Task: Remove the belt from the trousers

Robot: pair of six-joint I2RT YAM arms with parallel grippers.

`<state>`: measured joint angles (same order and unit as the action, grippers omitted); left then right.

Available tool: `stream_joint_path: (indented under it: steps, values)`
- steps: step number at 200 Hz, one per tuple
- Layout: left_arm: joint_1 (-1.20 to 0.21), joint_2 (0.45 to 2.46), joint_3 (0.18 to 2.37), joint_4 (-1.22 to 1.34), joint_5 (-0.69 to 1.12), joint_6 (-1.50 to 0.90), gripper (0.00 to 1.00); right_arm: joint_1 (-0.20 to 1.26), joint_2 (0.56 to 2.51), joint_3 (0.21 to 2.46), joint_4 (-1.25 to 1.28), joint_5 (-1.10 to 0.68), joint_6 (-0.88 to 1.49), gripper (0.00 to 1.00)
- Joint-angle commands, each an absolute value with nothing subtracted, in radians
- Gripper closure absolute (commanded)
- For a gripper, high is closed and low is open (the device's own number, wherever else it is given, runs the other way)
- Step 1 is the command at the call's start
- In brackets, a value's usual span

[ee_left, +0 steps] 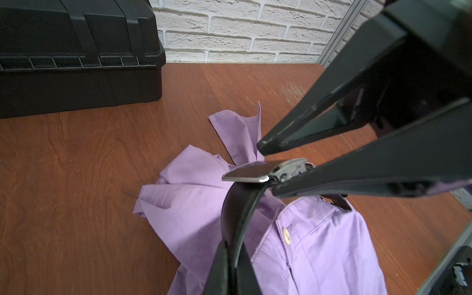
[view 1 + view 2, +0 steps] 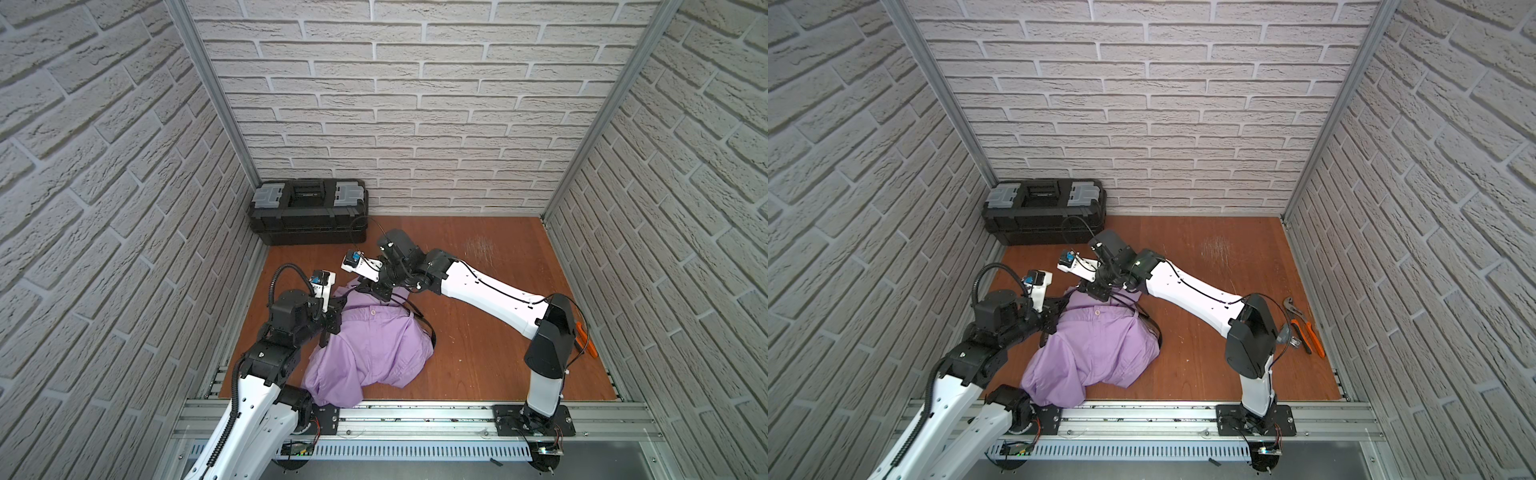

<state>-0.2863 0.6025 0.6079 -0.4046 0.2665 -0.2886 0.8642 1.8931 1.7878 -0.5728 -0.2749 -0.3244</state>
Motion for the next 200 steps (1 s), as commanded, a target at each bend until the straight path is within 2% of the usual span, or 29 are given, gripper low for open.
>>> stream_joint_path:
  steps: [1, 40, 85, 121, 141, 154, 172, 200]
  values:
    - [-0.281, 0.599, 0.603, -0.330, 0.269, -0.310, 1.00, 0.870, 1.903, 1.809, -0.560, -0.286, -0.316, 0.71]
    - [-0.281, 0.604, 0.610, -0.330, 0.270, -0.308, 1.00, 0.870, 1.894, 1.776, -0.565, -0.278, -0.331, 0.72]
    - [-0.281, 0.602, 0.613, -0.336, 0.274, -0.308, 1.00, 0.869, 1.898, 1.781, -0.575, -0.272, -0.333, 0.86]
    - [-0.281, 0.589, 0.617, -0.351, 0.270, -0.305, 1.00, 0.870, 1.903, 1.772, -0.589, -0.269, -0.333, 0.86]
    - [-0.282, 0.577, 0.615, -0.359, 0.267, -0.305, 1.00, 0.871, 1.902, 1.768, -0.594, -0.266, -0.331, 0.78]
    - [-0.282, 0.571, 0.614, -0.364, 0.264, -0.305, 1.00, 0.871, 1.900, 1.763, -0.593, -0.262, -0.331, 0.78]
    - [-0.281, 0.565, 0.613, -0.369, 0.263, -0.306, 1.00, 0.871, 1.900, 1.761, -0.598, -0.259, -0.333, 0.82]
    - [-0.281, 0.555, 0.613, -0.376, 0.264, -0.307, 1.00, 0.871, 1.900, 1.762, -0.590, -0.246, -0.322, 0.97]
